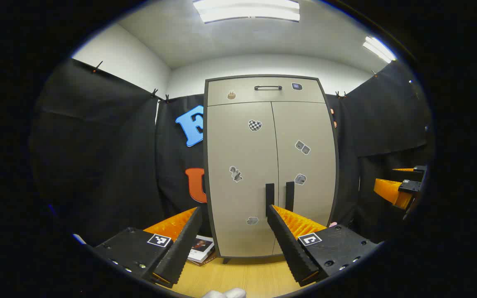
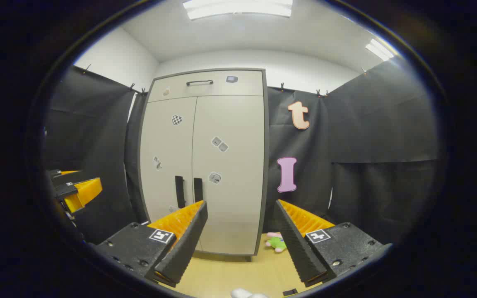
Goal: Open the right door of the double-door shoe cabinet with the right hand, and open the left door with the left hand.
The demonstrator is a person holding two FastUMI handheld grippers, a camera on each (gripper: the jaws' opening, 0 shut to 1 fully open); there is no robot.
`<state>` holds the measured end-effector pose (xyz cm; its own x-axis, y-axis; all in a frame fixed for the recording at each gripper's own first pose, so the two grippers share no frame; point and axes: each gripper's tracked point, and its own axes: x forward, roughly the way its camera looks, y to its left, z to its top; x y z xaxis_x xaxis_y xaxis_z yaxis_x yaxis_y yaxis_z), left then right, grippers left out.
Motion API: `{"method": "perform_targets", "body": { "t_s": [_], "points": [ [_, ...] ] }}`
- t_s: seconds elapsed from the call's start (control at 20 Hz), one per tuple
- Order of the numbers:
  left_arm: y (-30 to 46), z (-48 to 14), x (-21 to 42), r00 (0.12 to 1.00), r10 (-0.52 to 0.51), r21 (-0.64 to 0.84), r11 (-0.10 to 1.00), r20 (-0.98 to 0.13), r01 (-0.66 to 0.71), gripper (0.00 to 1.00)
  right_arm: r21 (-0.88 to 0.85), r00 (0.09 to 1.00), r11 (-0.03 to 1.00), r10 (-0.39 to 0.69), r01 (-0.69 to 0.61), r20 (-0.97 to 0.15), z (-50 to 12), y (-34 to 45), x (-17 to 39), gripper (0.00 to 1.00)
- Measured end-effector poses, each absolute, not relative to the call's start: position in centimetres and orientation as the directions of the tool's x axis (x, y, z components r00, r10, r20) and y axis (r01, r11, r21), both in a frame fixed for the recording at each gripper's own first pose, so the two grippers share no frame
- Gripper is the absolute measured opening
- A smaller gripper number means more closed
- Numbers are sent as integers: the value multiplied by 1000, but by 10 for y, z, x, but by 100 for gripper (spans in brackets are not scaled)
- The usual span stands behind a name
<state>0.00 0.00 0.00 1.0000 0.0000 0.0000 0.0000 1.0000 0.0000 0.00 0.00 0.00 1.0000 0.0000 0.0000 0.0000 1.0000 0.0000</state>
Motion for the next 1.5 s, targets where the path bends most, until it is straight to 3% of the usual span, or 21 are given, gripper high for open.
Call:
{"method": "perform_targets", "body": {
  "t_s": [0.85, 1.5],
  "points": [
    [2, -3, -7, 1000, 3, 10, 1000, 2, -3, 96, -9, 1000, 1000, -3, 3, -8, -10, 7, 7, 100],
    [22, -23, -36, 997, 70, 14, 998, -38, -69, 96, 10, 1000, 1000, 23, -23, -21, -32, 64, 113, 99]
  ]
}}
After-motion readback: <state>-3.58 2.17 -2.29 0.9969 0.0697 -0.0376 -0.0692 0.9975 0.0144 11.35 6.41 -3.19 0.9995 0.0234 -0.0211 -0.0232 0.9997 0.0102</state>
